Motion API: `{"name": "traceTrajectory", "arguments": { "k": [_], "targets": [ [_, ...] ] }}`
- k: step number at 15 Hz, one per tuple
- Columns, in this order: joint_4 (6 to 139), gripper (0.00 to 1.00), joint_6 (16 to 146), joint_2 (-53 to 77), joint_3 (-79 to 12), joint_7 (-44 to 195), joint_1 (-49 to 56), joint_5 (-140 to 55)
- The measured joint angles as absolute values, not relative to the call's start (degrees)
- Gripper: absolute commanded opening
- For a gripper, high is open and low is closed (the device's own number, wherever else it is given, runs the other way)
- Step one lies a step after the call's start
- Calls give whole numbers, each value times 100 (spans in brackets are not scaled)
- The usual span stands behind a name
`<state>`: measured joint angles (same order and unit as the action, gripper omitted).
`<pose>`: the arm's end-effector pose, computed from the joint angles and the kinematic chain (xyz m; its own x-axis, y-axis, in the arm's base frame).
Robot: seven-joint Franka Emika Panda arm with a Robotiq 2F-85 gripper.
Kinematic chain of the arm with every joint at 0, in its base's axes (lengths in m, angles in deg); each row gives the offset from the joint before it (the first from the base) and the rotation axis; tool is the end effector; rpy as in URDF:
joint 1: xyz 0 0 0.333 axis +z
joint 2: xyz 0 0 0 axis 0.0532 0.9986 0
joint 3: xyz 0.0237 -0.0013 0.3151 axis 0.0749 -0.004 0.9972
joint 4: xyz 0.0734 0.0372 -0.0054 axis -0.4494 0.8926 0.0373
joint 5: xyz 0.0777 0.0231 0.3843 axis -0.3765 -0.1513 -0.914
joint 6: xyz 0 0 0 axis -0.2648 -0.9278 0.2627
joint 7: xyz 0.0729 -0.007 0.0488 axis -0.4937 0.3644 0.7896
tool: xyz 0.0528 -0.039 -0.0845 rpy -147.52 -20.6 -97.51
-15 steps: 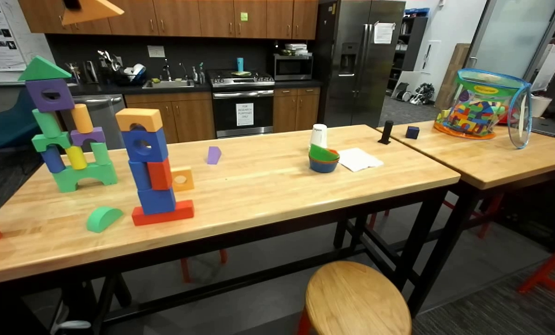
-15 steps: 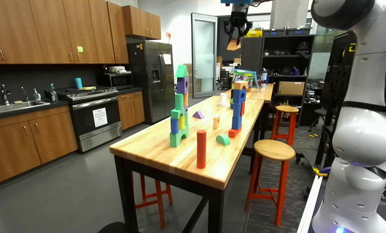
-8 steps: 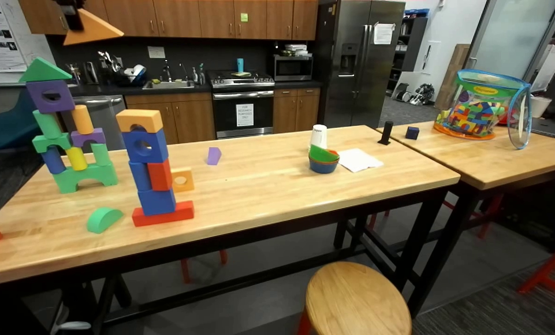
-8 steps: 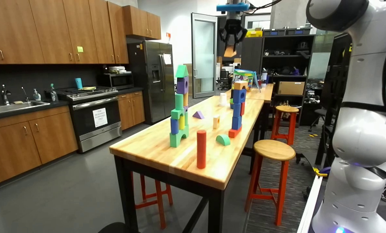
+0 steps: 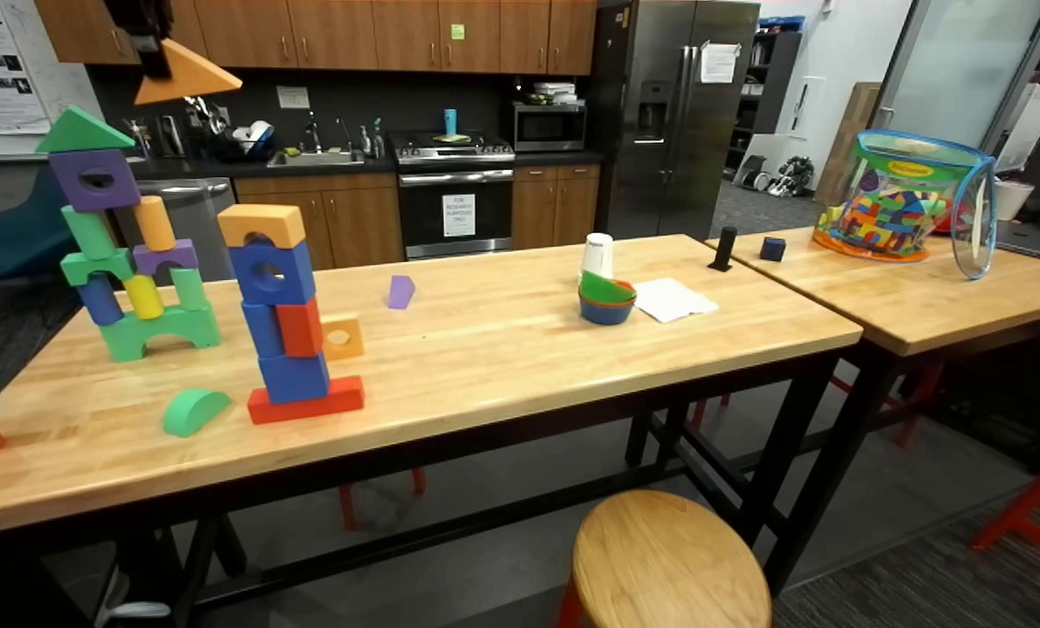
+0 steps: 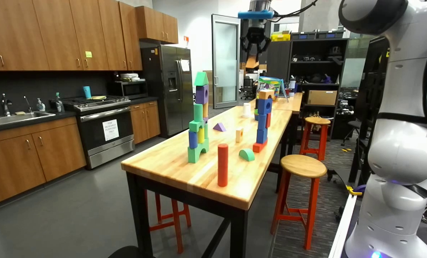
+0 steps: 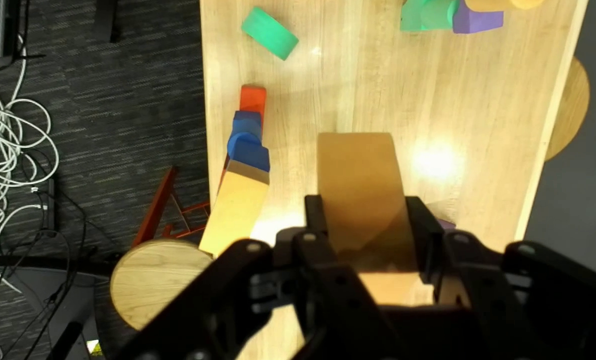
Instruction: Remove the top block from the stacked blocks
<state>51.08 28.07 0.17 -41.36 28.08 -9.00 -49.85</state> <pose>0.5164 -0.2088 0.7206 0.2585 -0.9657 0.0228 -0.9582 -0.2593 -0.1206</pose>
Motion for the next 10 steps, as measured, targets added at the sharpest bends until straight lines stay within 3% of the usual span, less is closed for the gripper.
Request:
{"name": "traceTrajectory", "arguments": {
  "k": [10],
  "targets": [
    [5740,16,3396,134,-3971,2978,-865,-5039]
  ]
}}
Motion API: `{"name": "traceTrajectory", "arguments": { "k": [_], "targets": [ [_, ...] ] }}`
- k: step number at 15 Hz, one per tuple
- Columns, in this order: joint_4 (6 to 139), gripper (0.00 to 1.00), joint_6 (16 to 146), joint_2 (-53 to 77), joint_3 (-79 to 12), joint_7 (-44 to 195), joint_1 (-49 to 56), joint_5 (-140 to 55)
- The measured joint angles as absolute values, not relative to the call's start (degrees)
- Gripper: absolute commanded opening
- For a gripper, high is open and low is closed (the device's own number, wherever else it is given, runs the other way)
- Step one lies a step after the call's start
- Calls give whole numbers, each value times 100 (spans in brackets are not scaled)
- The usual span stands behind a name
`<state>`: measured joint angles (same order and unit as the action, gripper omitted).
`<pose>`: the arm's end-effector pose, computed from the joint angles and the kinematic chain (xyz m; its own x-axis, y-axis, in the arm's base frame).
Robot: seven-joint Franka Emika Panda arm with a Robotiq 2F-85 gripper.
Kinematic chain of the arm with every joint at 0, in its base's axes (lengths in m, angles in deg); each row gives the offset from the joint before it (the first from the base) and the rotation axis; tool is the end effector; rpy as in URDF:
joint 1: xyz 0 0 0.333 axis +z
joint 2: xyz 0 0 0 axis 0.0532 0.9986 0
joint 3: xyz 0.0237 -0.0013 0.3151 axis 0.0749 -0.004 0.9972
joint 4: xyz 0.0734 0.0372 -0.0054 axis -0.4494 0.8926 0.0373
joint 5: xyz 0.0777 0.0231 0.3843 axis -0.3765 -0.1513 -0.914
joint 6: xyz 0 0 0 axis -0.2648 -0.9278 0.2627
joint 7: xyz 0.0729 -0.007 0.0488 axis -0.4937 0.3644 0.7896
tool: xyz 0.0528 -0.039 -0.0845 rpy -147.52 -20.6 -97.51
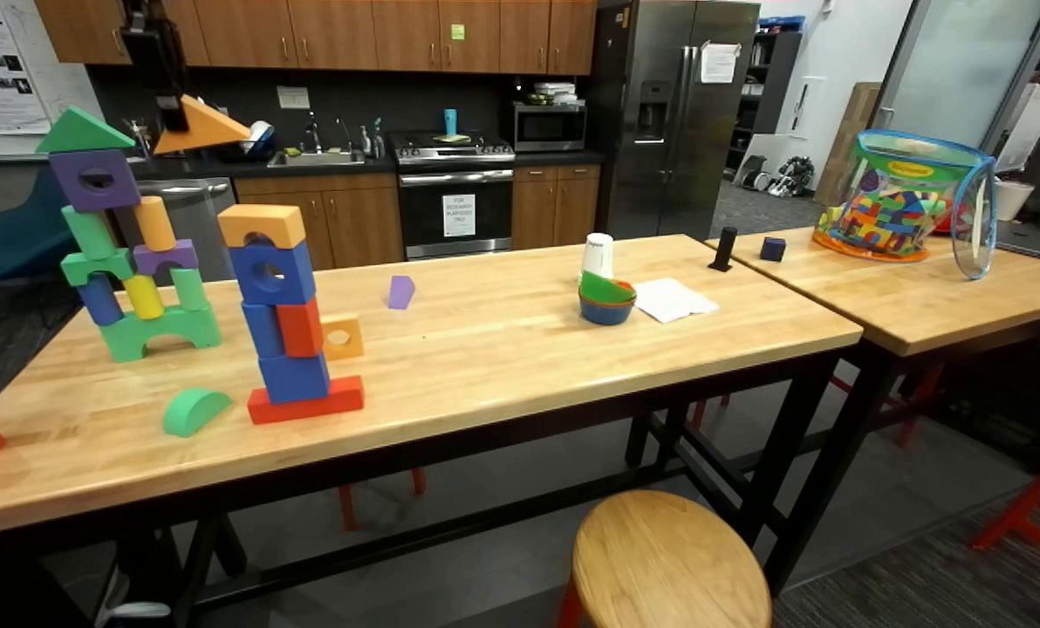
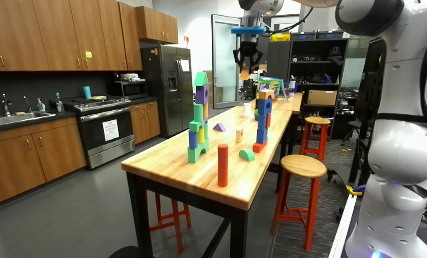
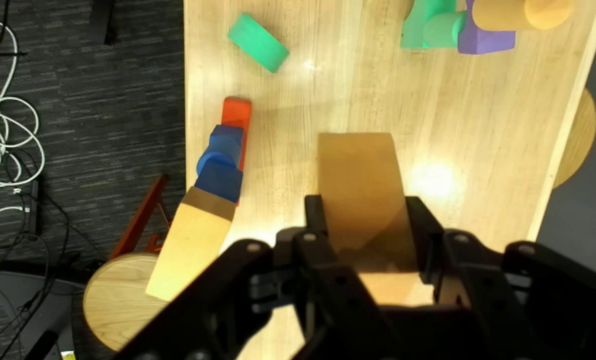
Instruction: Remove the top block from the stacked blocks
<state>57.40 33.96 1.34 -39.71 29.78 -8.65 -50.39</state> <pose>0.5453 -0.1991 0.6684 0.3143 -0.9493 0.0009 -0.9441 -0.3127 -0.1045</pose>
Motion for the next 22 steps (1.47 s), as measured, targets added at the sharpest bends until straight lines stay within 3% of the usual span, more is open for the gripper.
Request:
{"name": "traceTrajectory", "arguments": {
  "k": [7,8,12,13,22],
  "targets": [
    [6086,16,3592,113,-3867,3253,-831,-4998],
    [6118,41,3616,97,-3860,3296,-831,-4992],
    [6133,41,3618,109,-3860,3298,-832,-4992],
    [6133,16,3618,117,-3860,3298,-833,-4992],
    [6191,16,3611,157,-3847,3829,-821,-4800]
  ]
}}
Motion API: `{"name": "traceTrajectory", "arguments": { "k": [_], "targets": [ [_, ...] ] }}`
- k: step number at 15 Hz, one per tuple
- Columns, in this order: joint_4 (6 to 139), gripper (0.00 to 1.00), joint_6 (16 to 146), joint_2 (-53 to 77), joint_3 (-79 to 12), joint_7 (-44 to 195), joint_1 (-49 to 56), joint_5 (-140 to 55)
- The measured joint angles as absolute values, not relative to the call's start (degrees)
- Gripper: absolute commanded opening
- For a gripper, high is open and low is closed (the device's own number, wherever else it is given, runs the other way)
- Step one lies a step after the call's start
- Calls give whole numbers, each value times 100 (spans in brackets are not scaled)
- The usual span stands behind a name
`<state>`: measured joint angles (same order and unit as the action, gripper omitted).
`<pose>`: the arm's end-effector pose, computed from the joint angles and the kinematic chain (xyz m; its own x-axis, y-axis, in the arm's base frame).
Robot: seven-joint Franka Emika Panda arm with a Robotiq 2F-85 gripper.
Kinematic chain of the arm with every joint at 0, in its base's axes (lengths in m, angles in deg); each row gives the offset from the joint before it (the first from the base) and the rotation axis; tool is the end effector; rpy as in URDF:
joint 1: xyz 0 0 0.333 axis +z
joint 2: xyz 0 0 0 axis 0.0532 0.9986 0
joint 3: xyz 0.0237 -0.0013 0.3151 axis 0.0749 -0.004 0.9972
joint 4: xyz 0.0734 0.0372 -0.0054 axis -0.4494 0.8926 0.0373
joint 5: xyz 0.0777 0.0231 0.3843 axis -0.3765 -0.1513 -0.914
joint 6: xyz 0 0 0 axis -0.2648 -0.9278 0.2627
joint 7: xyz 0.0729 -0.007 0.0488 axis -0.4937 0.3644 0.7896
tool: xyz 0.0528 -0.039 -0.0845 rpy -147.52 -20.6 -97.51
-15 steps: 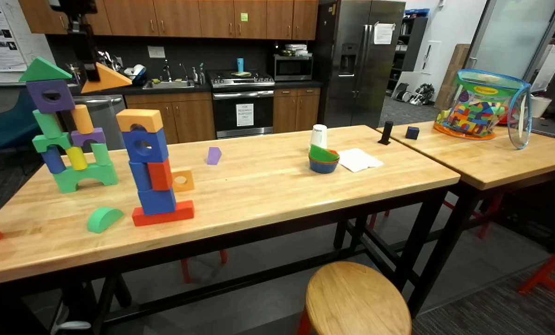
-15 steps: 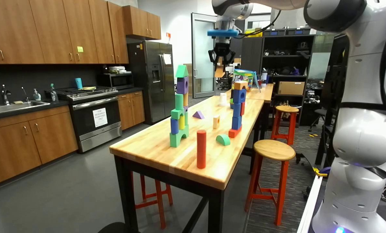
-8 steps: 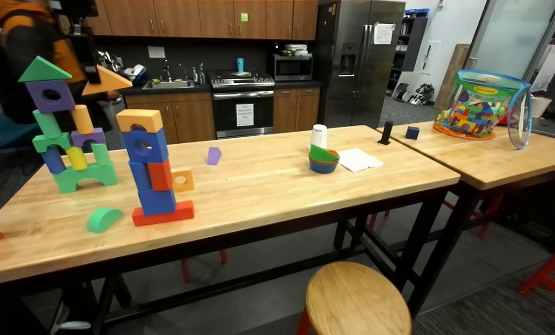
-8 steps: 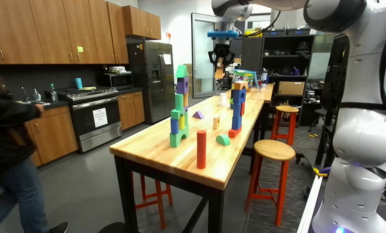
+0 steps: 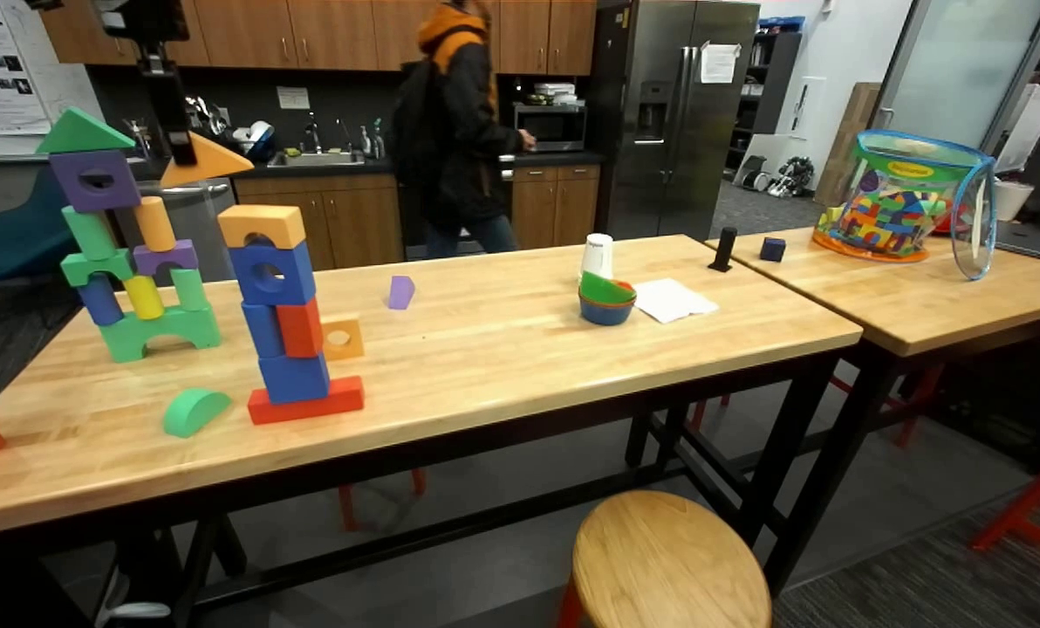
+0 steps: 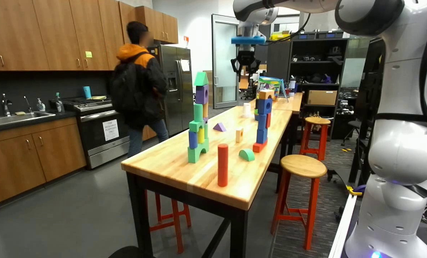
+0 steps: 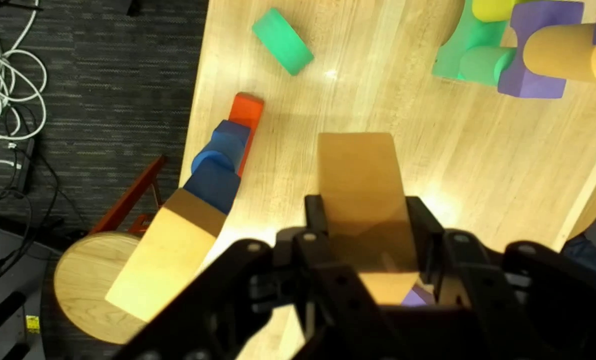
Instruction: Remove the top block from the stacked blocks
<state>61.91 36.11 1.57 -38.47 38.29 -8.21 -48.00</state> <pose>0.5547 -0.1906 0.6322 0.4716 -0.8818 0.0092 -0.8808 -0.4715 -0.0433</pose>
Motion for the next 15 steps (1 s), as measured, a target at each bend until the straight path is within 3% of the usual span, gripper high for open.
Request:
{"name": "traceTrajectory", "arguments": {
  "k": [6,7,12,13,15],
  "targets": [
    [6438,16,3608,177,-3845,5005,-691,-4150],
    [6480,41,3609,192,-3845,5147,-676,-4087],
    [6486,41,3613,230,-3860,5164,-675,-4081],
    [6482,16,3613,230,-3860,5164,-675,-4081],
    [6485,16,3613,235,-3861,5164,-676,-4085]
  ]
}}
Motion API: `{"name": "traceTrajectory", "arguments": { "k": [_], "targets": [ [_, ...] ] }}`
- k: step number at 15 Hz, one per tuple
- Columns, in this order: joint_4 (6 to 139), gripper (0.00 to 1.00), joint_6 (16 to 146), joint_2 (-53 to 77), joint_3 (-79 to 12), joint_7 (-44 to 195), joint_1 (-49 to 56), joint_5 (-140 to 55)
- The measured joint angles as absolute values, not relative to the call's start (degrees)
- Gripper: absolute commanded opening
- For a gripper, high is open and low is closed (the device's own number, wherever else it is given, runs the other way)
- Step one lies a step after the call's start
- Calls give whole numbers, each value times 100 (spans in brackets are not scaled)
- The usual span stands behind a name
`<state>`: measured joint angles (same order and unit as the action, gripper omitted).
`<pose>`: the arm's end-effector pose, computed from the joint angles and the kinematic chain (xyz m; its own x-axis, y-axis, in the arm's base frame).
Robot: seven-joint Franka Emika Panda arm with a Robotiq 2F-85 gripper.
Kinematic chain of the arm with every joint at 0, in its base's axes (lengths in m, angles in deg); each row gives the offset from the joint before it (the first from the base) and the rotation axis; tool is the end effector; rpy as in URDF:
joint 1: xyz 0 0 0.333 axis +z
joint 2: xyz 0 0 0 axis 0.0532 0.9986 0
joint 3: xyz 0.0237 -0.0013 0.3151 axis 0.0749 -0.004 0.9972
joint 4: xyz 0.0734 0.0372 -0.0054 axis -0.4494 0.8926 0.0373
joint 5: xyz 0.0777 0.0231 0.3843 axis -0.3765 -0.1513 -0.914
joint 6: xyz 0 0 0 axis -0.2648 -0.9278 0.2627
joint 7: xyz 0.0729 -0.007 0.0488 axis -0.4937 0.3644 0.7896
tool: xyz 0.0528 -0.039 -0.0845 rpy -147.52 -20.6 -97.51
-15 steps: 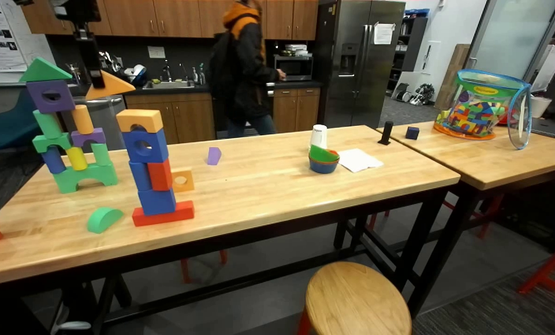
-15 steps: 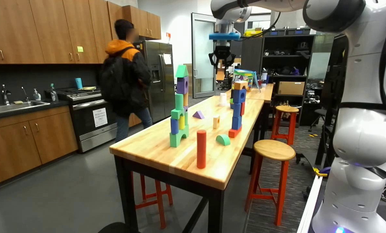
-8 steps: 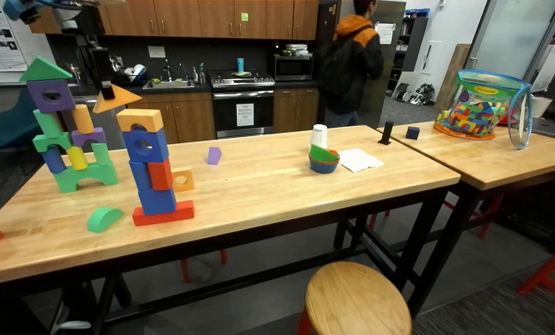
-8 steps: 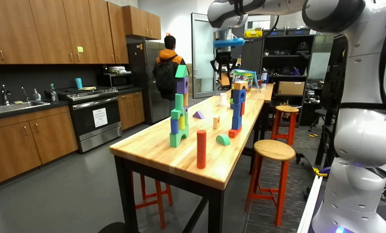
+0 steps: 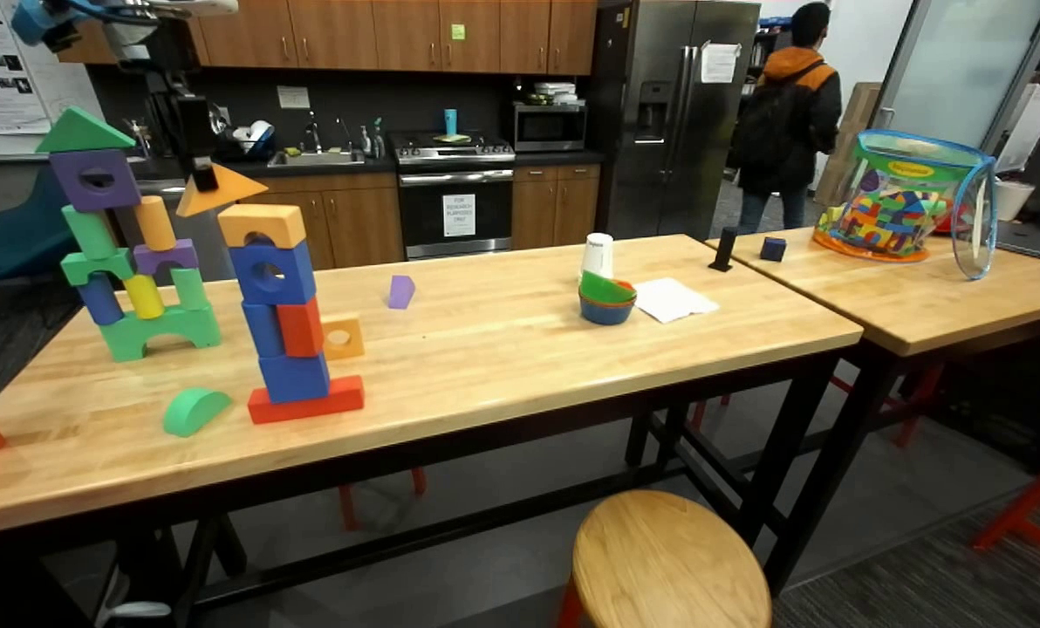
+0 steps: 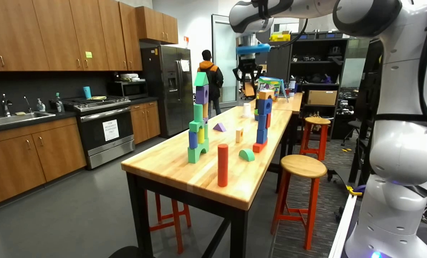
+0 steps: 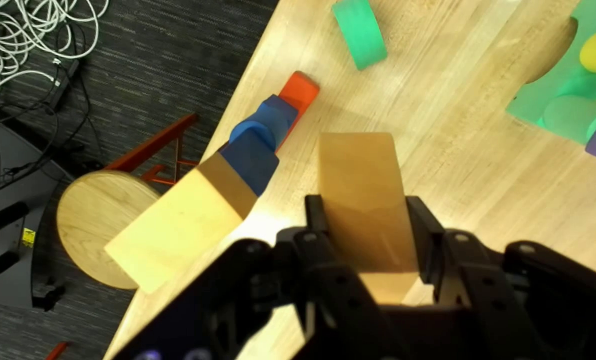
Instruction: Remove the top block from the stacked blocks
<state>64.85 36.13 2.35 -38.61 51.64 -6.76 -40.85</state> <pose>0.5573 -0.1911 0.6006 0.6802 -0.7326 0.0235 -0.7306 -0.6751 0.1022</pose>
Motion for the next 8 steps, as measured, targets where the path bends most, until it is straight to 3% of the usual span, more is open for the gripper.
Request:
{"name": "traceTrajectory", "arguments": {
  "k": [8],
  "targets": [
    [6528,16,3706,291,-3857,5599,-669,-4082]
  ]
}}
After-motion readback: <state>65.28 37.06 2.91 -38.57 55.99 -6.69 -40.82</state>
